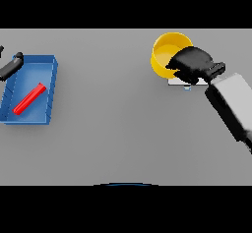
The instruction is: Pick up the red beaker and tilt it to pour out 1 green nut into yellow bowl. Pick up the yellow bowl and place it on the metallic measuring scale.
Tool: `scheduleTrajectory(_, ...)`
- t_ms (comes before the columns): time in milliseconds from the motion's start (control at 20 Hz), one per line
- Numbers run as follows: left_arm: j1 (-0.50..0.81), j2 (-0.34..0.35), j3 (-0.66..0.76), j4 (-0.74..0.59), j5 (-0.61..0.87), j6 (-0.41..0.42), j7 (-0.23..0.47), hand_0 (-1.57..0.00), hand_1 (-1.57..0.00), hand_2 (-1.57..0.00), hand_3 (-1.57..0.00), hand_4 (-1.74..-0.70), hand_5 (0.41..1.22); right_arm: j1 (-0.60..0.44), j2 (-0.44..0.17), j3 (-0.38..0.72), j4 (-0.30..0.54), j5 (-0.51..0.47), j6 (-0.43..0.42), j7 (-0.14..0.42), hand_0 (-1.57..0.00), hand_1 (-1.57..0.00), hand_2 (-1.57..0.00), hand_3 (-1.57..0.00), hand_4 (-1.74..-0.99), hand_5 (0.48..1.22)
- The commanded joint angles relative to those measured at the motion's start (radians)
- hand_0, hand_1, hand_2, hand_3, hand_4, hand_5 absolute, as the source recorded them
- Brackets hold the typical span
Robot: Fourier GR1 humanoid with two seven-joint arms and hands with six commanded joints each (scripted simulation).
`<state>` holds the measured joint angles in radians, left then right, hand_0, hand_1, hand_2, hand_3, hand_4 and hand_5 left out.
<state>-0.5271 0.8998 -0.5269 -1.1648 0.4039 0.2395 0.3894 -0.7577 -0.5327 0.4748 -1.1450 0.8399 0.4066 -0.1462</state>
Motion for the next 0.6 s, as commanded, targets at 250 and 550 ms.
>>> scheduleTrajectory(250, 0.004, 0.013, -0.008, -0.035, -0.008, 0.015, 0.027, 0.00, 0.00, 0.00, 0.00, -0.72, 0.732, -0.032, 0.001, -0.031, 0.193, 0.018, -0.090, -0.023, -1.57, -1.57, -1.52, -1.16, -1.741, 1.221)
scheduleTrajectory(550, 0.001, 0.016, -0.003, -0.028, -0.002, 0.009, 0.031, 0.00, 0.00, 0.00, 0.00, -0.72, 0.712, -0.057, 0.030, -0.063, 0.356, 0.020, -0.147, -0.034, -1.57, -1.57, -1.44, -1.32, -1.741, 1.221)
